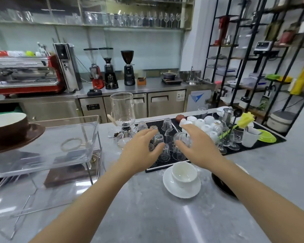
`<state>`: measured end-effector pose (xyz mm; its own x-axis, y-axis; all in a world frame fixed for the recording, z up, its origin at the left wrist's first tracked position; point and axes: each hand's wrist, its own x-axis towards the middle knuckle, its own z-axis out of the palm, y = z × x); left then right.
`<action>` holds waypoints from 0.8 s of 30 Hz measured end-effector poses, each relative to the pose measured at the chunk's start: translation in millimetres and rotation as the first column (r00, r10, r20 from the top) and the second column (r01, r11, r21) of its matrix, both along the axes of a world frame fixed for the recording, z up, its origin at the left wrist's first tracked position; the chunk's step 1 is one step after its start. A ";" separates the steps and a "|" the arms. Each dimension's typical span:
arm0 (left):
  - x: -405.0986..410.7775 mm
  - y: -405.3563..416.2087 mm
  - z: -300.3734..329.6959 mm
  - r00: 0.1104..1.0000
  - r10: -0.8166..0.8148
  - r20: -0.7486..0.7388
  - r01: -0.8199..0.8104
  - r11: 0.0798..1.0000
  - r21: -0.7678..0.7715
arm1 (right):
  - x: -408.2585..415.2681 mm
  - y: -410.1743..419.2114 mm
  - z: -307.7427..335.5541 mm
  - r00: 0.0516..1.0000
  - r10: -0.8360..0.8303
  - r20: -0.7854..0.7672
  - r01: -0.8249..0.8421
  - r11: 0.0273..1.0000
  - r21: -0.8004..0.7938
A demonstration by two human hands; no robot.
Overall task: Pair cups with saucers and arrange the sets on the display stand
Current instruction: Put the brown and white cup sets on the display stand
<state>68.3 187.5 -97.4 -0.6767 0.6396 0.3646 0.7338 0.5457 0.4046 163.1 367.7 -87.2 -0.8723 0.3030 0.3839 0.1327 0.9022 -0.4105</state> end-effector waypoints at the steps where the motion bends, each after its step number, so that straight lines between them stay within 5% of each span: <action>1: -0.1 6.0 -6.3 1.000 0.001 0.030 -0.002 1.000 0.003 | 1.4 6.6 -6.7 1.000 -0.011 0.014 0.011 1.000 -0.007; 24: 1.5 82.3 -134.3 0.869 0.209 0.448 -0.172 0.977 -0.124 | -12.0 112.4 -138.0 0.914 -0.023 0.406 0.179 0.920 -0.350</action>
<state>69.8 269.7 -231.7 -0.8670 0.4947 -0.0594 0.3566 0.6994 0.6194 151.2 480.1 -225.2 -0.8829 0.4496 -0.1355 0.4324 0.6657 -0.6082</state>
